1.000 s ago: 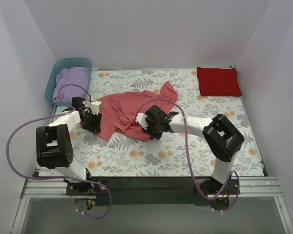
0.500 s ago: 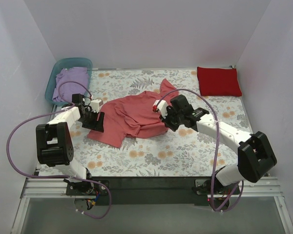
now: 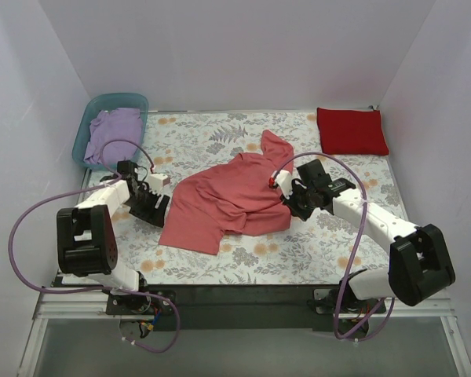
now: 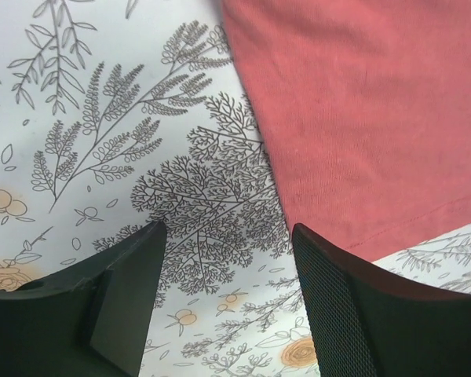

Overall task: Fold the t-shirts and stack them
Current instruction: Flatten the tshirt out

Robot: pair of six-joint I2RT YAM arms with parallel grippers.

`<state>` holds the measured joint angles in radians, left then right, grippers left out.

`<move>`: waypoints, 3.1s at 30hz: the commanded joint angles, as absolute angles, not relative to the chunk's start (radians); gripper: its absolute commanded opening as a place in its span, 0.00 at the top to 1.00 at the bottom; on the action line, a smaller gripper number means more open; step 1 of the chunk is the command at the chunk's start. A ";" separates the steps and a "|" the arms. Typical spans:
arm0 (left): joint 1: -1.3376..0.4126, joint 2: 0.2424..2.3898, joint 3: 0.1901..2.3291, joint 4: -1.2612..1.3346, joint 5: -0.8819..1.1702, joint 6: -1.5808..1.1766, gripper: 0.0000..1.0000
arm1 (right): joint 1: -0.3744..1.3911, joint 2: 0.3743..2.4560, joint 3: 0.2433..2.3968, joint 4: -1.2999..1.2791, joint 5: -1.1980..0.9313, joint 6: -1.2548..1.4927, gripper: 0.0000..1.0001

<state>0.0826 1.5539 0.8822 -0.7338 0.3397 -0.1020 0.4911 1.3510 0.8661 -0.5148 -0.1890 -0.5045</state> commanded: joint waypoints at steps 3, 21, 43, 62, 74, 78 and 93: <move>0.048 1.503 0.830 -0.735 0.330 -0.049 0.36 | 0.491 1.328 0.847 -0.561 -0.180 -0.537 0.99; -0.152 1.649 0.959 -0.381 0.230 -0.291 0.35 | 0.489 1.341 0.879 -0.552 -0.193 -0.518 0.99; 0.047 1.868 1.106 -0.397 -0.104 -0.337 1.00 | 0.201 1.614 1.057 -0.494 -0.071 -0.644 0.99; 0.057 1.625 1.103 -0.587 0.248 -0.296 0.55 | 0.129 1.543 1.020 -0.796 -0.488 -0.519 0.52; 0.049 1.585 1.103 -0.627 0.299 -0.307 0.50 | 0.129 1.669 0.948 -0.669 -0.514 -0.445 0.74; 0.049 1.586 1.104 -0.630 0.310 -0.304 0.50 | 0.114 1.611 0.942 -0.734 -0.514 -0.475 0.99; 0.049 1.575 1.160 -0.839 0.491 -0.203 0.30 | 0.069 1.485 1.078 -0.927 -0.417 -0.708 0.54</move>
<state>0.0502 1.6333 1.1114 -0.7288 0.3805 -0.2707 0.0406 1.5482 1.0519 -0.8814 -0.4088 -0.6098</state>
